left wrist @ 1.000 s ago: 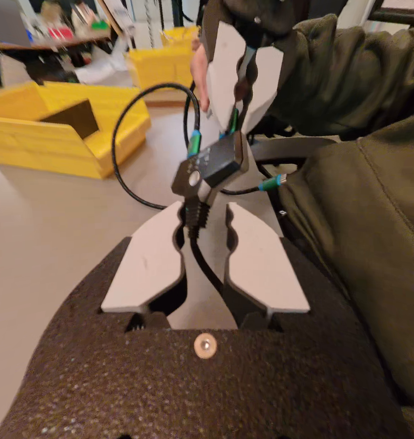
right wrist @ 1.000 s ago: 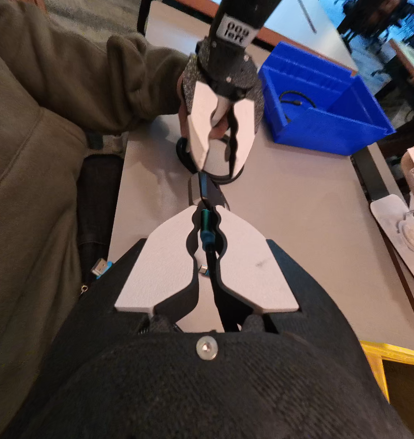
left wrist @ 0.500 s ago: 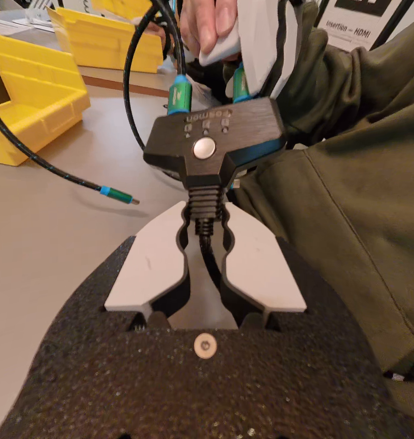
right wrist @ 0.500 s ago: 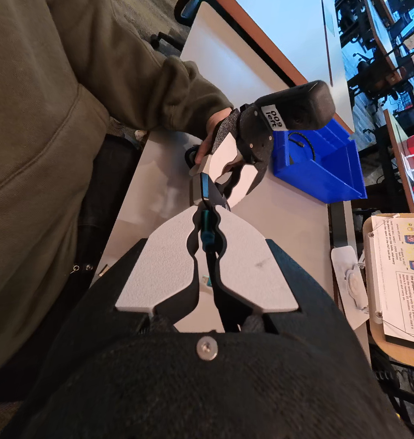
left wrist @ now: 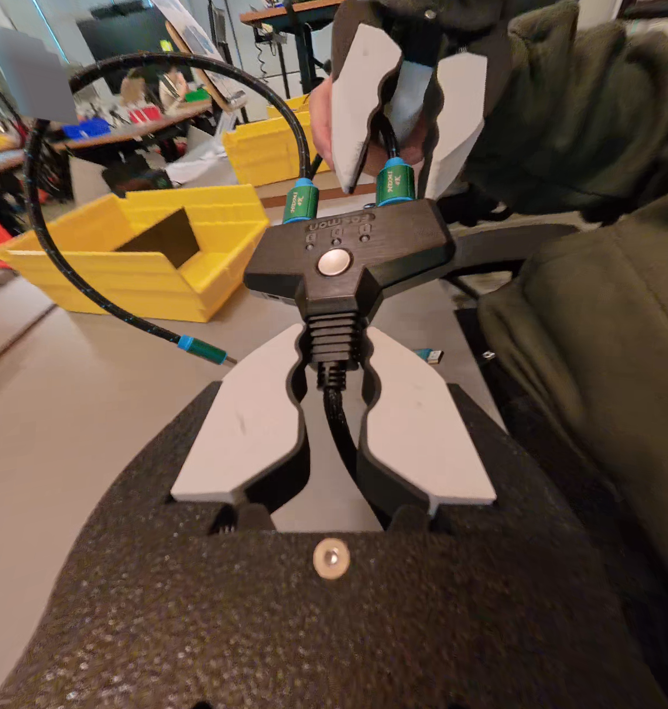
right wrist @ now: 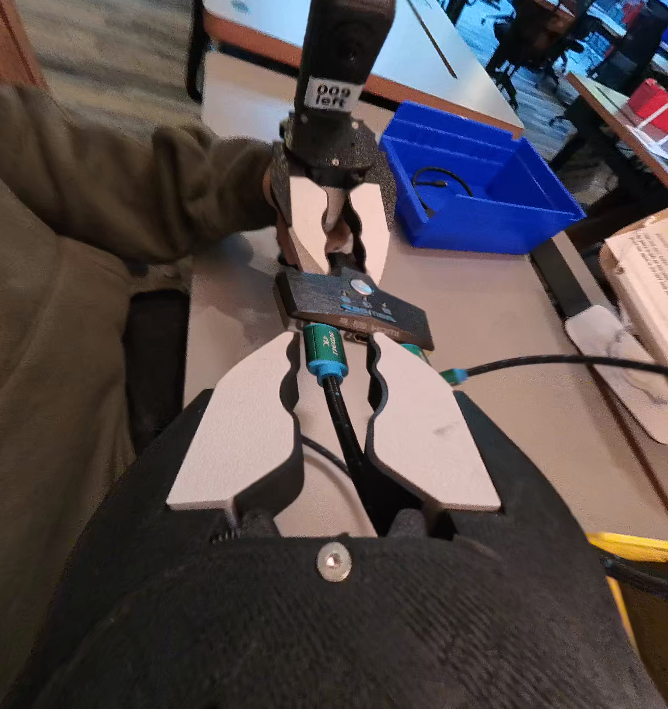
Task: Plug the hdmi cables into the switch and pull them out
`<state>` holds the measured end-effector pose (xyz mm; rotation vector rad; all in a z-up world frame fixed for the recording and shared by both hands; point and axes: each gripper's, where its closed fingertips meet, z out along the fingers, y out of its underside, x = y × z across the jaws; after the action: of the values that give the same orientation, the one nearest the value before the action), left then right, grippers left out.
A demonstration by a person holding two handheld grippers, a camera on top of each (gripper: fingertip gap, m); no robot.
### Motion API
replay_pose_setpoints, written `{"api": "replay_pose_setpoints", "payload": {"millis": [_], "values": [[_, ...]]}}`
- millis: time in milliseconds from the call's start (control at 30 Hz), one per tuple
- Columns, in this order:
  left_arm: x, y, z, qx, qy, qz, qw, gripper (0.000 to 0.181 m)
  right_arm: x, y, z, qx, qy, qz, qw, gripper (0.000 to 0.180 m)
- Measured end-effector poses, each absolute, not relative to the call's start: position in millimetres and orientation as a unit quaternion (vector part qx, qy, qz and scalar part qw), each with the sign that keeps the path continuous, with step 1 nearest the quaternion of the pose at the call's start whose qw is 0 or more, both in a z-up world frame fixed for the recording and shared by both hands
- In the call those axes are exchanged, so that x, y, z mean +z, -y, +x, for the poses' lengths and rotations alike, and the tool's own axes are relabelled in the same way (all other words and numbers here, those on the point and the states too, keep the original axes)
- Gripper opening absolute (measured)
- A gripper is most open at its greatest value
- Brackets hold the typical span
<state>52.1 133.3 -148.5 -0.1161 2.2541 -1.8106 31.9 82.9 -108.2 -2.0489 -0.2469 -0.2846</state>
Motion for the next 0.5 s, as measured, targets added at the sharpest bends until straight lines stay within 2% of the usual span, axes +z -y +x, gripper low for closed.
{"api": "replay_pose_setpoints", "payload": {"millis": [33,167,233,333,500], "values": [[-147,-134,53,-0.620,-0.771,-0.034,0.139,0.024,-106,-84,29,-0.101,0.096,-0.845,0.517,0.031],[-138,-138,53,-0.631,-0.754,-0.014,0.181,0.024,-113,-81,37,-0.085,0.058,-0.855,0.509,0.037],[-136,-139,53,-0.632,-0.750,-0.004,0.193,0.024,-116,-82,33,-0.060,0.051,-0.852,0.517,0.035],[-134,-139,53,-0.634,-0.745,0.003,0.208,0.024,-118,-84,26,-0.039,0.056,-0.843,0.533,0.022],[-133,-139,52,-0.634,-0.743,0.009,0.213,0.024,-118,-85,25,-0.013,0.032,-0.835,0.550,0.022]]}}
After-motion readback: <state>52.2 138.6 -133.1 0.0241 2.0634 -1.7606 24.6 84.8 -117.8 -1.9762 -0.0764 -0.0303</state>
